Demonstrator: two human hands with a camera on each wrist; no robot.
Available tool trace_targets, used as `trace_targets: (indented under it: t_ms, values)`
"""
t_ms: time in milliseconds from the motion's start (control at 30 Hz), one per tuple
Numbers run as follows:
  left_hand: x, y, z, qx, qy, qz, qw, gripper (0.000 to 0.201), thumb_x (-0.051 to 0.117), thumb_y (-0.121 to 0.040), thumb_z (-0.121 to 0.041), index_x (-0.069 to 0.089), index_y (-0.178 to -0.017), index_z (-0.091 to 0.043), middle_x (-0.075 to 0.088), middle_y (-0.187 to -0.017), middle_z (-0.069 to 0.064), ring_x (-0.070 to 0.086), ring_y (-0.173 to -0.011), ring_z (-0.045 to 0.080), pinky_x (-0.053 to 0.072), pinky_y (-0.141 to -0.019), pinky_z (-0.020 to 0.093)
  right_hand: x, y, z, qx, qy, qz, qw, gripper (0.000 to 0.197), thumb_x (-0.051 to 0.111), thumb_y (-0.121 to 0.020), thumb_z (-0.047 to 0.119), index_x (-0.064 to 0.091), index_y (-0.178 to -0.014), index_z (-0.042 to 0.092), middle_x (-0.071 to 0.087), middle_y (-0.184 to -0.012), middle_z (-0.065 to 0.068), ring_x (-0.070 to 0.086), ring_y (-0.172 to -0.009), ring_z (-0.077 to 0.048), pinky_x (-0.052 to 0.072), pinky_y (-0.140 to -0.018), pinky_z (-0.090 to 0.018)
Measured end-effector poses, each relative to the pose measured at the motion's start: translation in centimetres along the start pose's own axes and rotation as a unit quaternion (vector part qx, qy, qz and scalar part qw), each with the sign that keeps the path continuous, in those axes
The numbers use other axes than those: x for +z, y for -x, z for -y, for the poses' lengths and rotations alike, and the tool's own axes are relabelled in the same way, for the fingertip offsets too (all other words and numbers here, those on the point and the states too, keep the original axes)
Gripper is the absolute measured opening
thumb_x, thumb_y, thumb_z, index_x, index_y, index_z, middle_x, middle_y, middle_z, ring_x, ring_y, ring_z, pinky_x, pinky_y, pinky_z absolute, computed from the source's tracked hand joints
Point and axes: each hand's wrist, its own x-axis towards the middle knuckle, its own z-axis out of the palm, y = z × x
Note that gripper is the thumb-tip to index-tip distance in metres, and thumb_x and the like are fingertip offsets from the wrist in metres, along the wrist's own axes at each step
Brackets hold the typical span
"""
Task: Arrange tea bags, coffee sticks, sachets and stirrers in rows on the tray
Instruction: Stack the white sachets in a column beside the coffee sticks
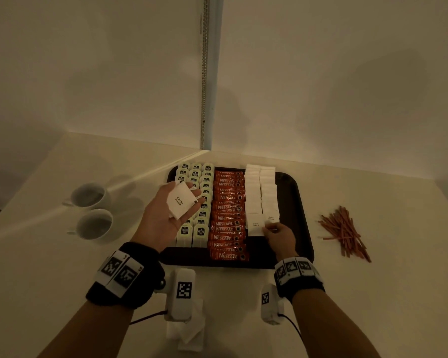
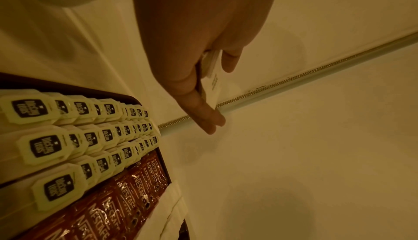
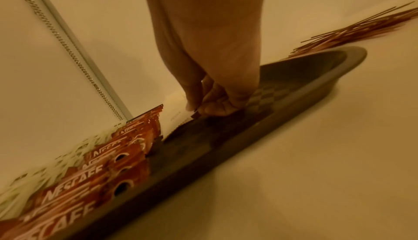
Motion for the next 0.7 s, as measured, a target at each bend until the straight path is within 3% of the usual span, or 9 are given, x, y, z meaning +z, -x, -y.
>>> trace_targets:
  t_ms: [100, 267, 467, 533, 600, 700]
  values:
    - [0.0, 0.0, 0.0, -0.002, 0.009, -0.007, 1.0, 0.036, 0.048, -0.097, -0.03, 0.058, -0.113, 0.0, 0.064, -0.106, 0.022, 0.064, -0.099, 0.035, 0.06, -0.063, 0.031, 0.2, 0.1, 0.1, -0.01, 0.013, -0.022, 1.0, 0.025, 0.062, -0.088, 0.017, 0.062, -0.112, 0.009, 0.062, -0.114, -0.007, 0.057, -0.109, -0.021, 0.048, -0.096, -0.035]
    - [0.2, 0.4, -0.2, -0.017, 0.033, 0.01, 0.999, 0.026, 0.039, -0.094, -0.017, 0.058, -0.1, 0.0, 0.068, -0.095, 0.02, 0.062, -0.102, 0.038, 0.058, -0.076, 0.036, 0.7, 0.3, 0.4, -0.028, 0.048, -0.049, 0.997, 0.024, 0.064, -0.087, 0.015, 0.063, -0.108, 0.005, 0.064, -0.11, -0.009, 0.059, -0.105, -0.021, 0.046, -0.092, -0.031]
    - [0.1, 0.6, -0.1, -0.005, -0.035, 0.016, 0.999, 0.025, 0.038, -0.1, -0.014, 0.059, -0.104, -0.002, 0.068, -0.107, 0.022, 0.065, -0.101, 0.036, 0.058, -0.078, 0.037, 0.7, 1.1, 1.7, -0.065, 0.046, -0.06, 0.995, 0.017, 0.065, -0.087, 0.018, 0.061, -0.098, 0.006, 0.063, -0.097, -0.006, 0.06, -0.093, -0.019, 0.046, -0.078, -0.023]
    - [0.3, 0.5, -0.2, 0.007, -0.071, 0.019, 0.997, 0.022, 0.041, -0.1, -0.016, 0.059, -0.105, -0.005, 0.072, -0.099, 0.019, 0.069, -0.091, 0.032, 0.059, -0.068, 0.033, 0.7, 2.2, 4.1, -0.129, 0.001, -0.028, 0.991, 0.014, 0.062, -0.089, 0.023, 0.06, -0.095, 0.011, 0.061, -0.088, 0.003, 0.06, -0.086, -0.015, 0.049, -0.075, -0.022]
    - [0.6, 0.4, -0.3, 0.024, -0.121, 0.015, 0.992, 0.018, 0.045, -0.099, -0.017, 0.059, -0.106, -0.007, 0.073, -0.091, 0.016, 0.071, -0.082, 0.029, 0.059, -0.06, 0.029, 0.8, 4.2, 7.7, -0.208, -0.054, 0.049, 0.975, 0.014, 0.059, -0.09, 0.031, 0.06, -0.093, 0.017, 0.062, -0.086, 0.006, 0.06, -0.083, -0.013, 0.048, -0.071, -0.021]
    - [1.1, 0.0, -0.2, 0.062, -0.224, 0.001, 0.973, 0.02, 0.054, -0.096, -0.021, 0.061, -0.111, -0.01, 0.07, -0.099, 0.014, 0.069, -0.088, 0.029, 0.054, -0.051, 0.024, 0.8, 7.0, 12.8, -0.28, -0.107, 0.168, 0.939, 0.02, 0.057, -0.089, 0.043, 0.066, -0.097, 0.026, 0.068, -0.096, 0.007, 0.064, -0.092, -0.012, 0.052, -0.082, -0.029]
